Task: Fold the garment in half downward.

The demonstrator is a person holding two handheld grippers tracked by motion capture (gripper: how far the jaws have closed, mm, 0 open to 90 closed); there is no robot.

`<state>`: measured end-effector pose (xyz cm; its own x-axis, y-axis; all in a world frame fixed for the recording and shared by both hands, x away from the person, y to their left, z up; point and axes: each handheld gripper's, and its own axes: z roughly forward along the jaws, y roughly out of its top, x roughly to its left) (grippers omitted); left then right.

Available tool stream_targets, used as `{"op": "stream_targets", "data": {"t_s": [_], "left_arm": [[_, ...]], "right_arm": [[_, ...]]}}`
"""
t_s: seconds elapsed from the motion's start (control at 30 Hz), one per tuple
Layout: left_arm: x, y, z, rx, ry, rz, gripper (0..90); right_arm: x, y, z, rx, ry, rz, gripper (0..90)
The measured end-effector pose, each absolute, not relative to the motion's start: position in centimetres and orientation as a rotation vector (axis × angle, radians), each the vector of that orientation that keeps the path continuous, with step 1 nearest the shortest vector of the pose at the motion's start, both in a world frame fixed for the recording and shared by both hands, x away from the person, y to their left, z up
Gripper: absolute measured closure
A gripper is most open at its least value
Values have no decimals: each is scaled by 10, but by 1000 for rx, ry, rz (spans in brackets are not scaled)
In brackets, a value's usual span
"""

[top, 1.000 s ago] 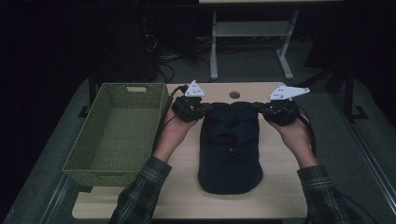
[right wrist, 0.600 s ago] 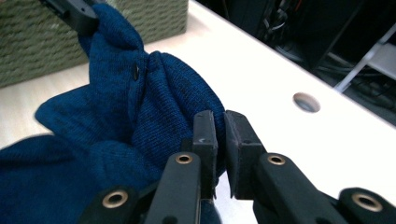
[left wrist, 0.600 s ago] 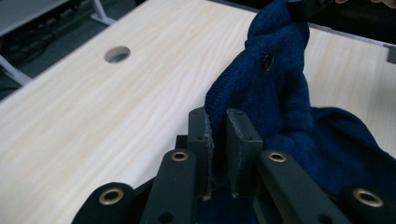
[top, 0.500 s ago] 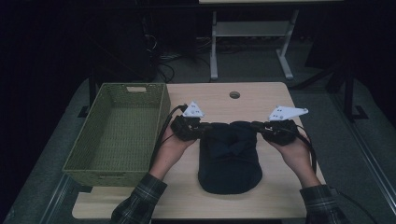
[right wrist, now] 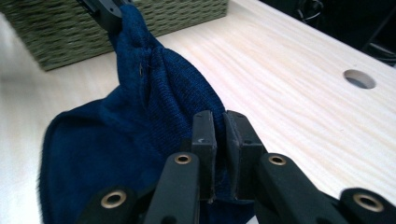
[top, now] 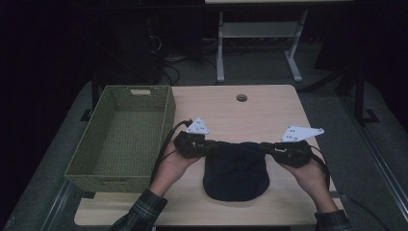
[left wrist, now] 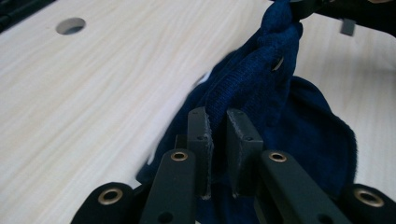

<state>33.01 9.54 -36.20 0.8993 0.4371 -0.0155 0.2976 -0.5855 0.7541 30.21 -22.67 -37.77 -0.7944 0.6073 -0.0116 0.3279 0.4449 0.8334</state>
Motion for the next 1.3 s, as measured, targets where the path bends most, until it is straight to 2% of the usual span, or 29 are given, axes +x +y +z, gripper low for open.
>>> {"op": "stream_targets", "data": {"t_s": [0.57,1.07,1.3], "left_arm": [[294,100,-386,2297,478,134,808],[277,96,-420,2372,490,40,810],[272,90,-430,2423,483,52,812]], "right_arm": [[258,-225,-403,797,2460,1308,819],[238,-222,-435,831,2543,1280,804],[228,-216,-448,820,2602,1223,799]]}}
